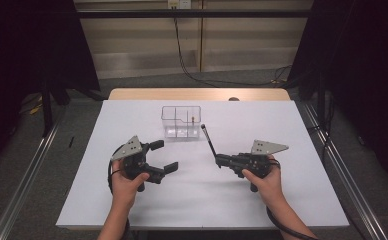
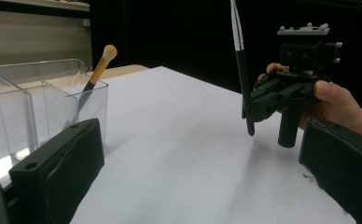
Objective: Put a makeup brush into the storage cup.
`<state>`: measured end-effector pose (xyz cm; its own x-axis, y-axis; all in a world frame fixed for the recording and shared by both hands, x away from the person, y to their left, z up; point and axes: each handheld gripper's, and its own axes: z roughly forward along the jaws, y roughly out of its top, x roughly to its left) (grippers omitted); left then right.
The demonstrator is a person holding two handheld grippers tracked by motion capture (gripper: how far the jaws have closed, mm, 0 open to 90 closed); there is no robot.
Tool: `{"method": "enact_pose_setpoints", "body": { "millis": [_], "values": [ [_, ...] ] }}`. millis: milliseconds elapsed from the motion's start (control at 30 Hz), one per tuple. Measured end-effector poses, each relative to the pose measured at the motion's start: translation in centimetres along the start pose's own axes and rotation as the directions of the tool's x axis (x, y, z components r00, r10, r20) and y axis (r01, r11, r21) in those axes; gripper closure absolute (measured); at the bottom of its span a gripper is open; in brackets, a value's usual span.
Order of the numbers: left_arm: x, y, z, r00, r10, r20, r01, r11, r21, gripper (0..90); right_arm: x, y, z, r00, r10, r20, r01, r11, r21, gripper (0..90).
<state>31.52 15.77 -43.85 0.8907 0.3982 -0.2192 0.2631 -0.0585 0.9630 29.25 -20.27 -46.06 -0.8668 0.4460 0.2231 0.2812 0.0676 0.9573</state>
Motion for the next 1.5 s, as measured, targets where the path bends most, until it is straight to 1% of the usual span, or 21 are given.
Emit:
{"method": "enact_pose_setpoints", "body": {
  "millis": [200, 300, 400, 533, 600, 633, 700, 767, 833, 933, 967, 1067, 1167, 1233, 1433, 1500],
  "values": [
    [-0.4, 0.6, 1.3, 0.9997, -0.009, 0.024, 0.010, 0.9999, -0.010, 0.0, 0.1, -0.1, 0.2, 1.0000, 0.000, -0.005, 0.000, 1.000, 0.005, 85.0],
    [-0.6, 0.9, 1.9, 0.9995, -0.003, 0.030, 0.004, 0.9999, -0.012, 0.0, 0.2, -0.1, 0.2, 1.0000, -0.003, -0.006, 0.003, 1.000, 0.007, 85.0],
    [-0.7, 1.0, 2.4, 0.9994, -0.011, 0.034, 0.011, 0.9998, -0.017, 0.0, 0.2, -0.1, 0.2, 1.0000, -0.002, -0.008, 0.002, 1.000, 0.008, 85.0],
    [-0.7, 1.1, 3.2, 0.9982, -0.042, 0.042, 0.042, 0.9991, -0.006, 0.0, 0.3, -0.2, 0.4, 0.9999, -0.002, -0.012, 0.002, 1.000, 0.012, 84.9],
    [-0.8, 1.0, 3.5, 0.9980, -0.046, 0.042, 0.046, 0.9989, 0.006, 0.0, 0.3, -0.2, 0.4, 0.9999, -0.002, -0.013, 0.002, 1.000, 0.014, 84.9],
    [-0.9, 1.0, 3.8, 0.9982, -0.047, 0.038, 0.046, 0.9987, 0.021, 0.0, 0.3, -0.3, 0.5, 0.9999, -0.001, -0.014, 0.001, 1.000, 0.015, 85.0],
    [-0.9, 1.0, 4.1, 0.9975, -0.055, 0.045, 0.054, 0.9983, 0.024, 0.7, 0.3, -0.3, 0.5, 0.9999, -0.001, -0.015, 0.001, 1.000, 0.020, 85.0],
    [-0.9, 1.0, 4.2, 0.9977, -0.053, 0.042, 0.052, 0.9983, 0.026, 3.2, 0.4, -0.4, 0.7, 0.9998, -0.002, -0.018, 0.002, 1.000, 0.022, 85.0],
    [-0.9, 1.1, 4.4, 0.9971, -0.060, 0.046, 0.059, 0.9981, 0.013, 5.0, 0.4, -0.4, 0.8, 0.9998, -0.002, -0.018, 0.002, 1.000, 0.027, 85.0],
    [-0.9, 1.3, 4.5, 0.9977, -0.047, 0.049, 0.047, 0.9989, 0.005, 8.6, 0.5, -0.5, 0.9, 0.9998, 0.000, -0.019, 0.001, 1.000, 0.031, 84.9],
    [-1.0, 1.3, 4.6, 0.9975, -0.049, 0.051, 0.049, 0.9988, 0.003, 9.1, 0.5, -0.5, 0.9, 0.9998, -0.001, -0.019, 0.002, 0.999, 0.032, 85.0],
    [-1.0, 1.5, 4.8, 0.9979, -0.040, 0.051, 0.039, 0.9992, 0.009, 10.7, 0.5, -0.5, 1.0, 0.9998, -0.002, -0.017, 0.003, 0.999, 0.032, 85.0],
    [-1.0, 1.6, 5.0, 0.9977, -0.039, 0.056, 0.038, 0.9992, 0.009, 11.8, 0.6, -0.6, 1.1, 0.9998, -0.004, -0.019, 0.004, 0.999, 0.035, 85.0],
    [-1.0, 1.7, 5.2, 0.9979, -0.032, 0.057, 0.031, 0.9994, 0.014, 14.2, 0.7, -0.6, 1.1, 0.9997, -0.008, -0.021, 0.009, 0.999, 0.037, 85.0],
    [-1.1, 1.9, 5.8, 0.9971, -0.037, 0.067, 0.036, 0.9993, 0.013, 16.9, 0.7, -0.6, 1.2, 0.9997, -0.007, -0.021, 0.008, 0.999, 0.037, 84.9],
    [-1.1, 1.9, 6.0, 0.9969, -0.035, 0.070, 0.034, 0.9993, 0.016, 19.7, 0.7, -0.6, 1.2, 0.9998, -0.009, -0.020, 0.009, 0.999, 0.038, 84.9]
  ]
}}
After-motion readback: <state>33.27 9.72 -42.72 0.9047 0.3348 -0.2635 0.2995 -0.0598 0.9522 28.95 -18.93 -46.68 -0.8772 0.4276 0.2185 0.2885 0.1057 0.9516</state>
